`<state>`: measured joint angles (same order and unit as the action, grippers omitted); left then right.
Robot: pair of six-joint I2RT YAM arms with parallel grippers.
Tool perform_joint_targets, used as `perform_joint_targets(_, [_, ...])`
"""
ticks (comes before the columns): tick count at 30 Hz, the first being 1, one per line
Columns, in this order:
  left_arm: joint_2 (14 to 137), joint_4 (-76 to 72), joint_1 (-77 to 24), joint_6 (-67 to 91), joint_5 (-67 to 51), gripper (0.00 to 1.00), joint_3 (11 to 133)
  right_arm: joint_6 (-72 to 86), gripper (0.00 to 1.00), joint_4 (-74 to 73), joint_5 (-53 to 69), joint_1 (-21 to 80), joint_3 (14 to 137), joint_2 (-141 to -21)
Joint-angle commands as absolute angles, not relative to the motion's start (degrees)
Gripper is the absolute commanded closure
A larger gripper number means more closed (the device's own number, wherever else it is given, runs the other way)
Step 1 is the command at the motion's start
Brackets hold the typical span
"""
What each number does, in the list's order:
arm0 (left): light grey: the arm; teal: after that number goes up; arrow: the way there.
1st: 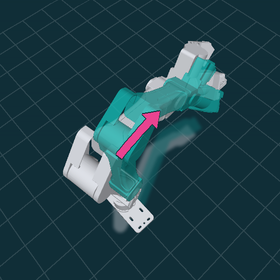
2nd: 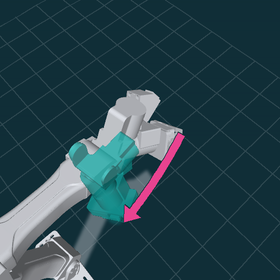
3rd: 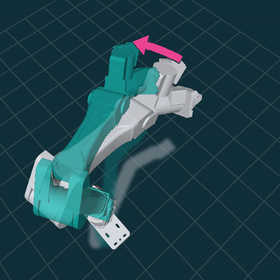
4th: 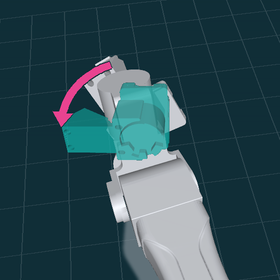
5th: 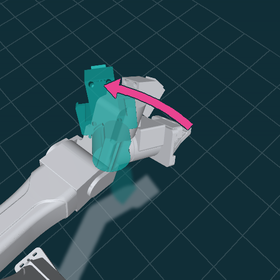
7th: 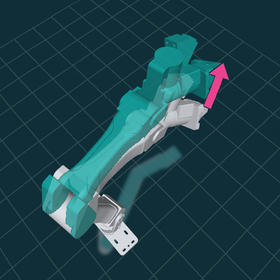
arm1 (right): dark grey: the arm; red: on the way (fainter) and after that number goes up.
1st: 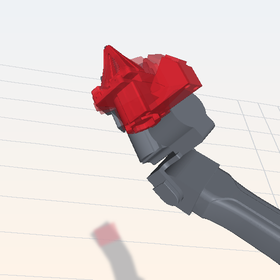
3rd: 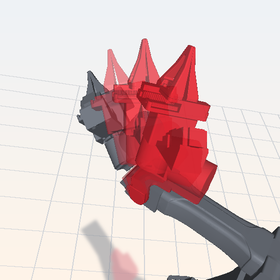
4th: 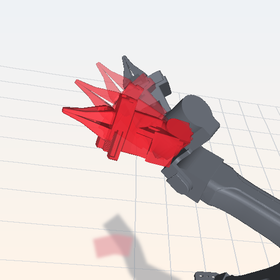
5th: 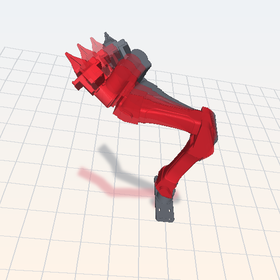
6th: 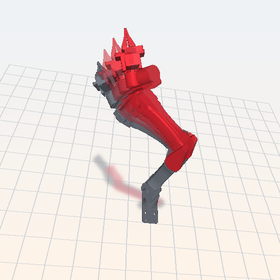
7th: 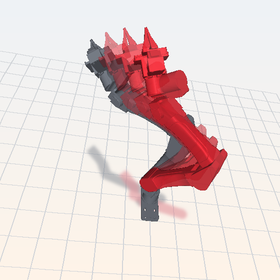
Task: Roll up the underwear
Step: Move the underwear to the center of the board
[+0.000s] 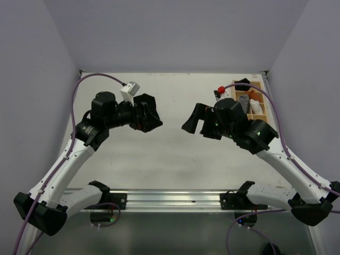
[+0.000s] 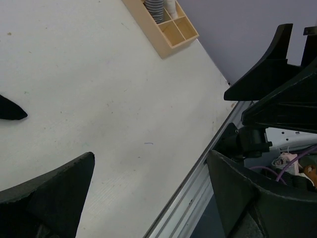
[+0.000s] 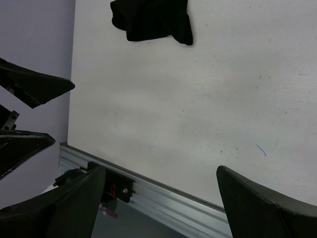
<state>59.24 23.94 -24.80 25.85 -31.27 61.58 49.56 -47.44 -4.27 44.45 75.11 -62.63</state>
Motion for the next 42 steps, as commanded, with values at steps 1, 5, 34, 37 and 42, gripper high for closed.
perform_joint_targets(1, [59.50, 24.52, -24.43, 23.73, -29.28, 0.01, 64.86, 51.59, 0.01, -48.42, -5.44, 44.21, 76.64, -61.44])
perform_joint_targets(5, [60.11, 26.89, -24.43, 23.29, -18.66, 0.02, 67.05, 52.03, 0.01, -48.43, -6.94, 44.30, 74.80, -58.89])
perform_joint_targets(34, [102.82, 12.66, -3.16, 24.79, -11.60, 0.18, 71.98, 49.30, 0.06, -62.14, -8.35, 44.30, 66.80, -44.21])
perform_joint_targets(37, [106.08, 10.47, -3.16, 25.84, -14.22, 0.21, 72.86, 49.75, 0.05, -61.53, -8.96, 44.30, 65.83, -42.90])
perform_joint_targets(42, [109.68, 4.12, -4.92, 29.36, -23.56, 0.43, 71.89, 49.83, 0.04, -59.86, -9.14, 44.21, 63.20, -41.49])
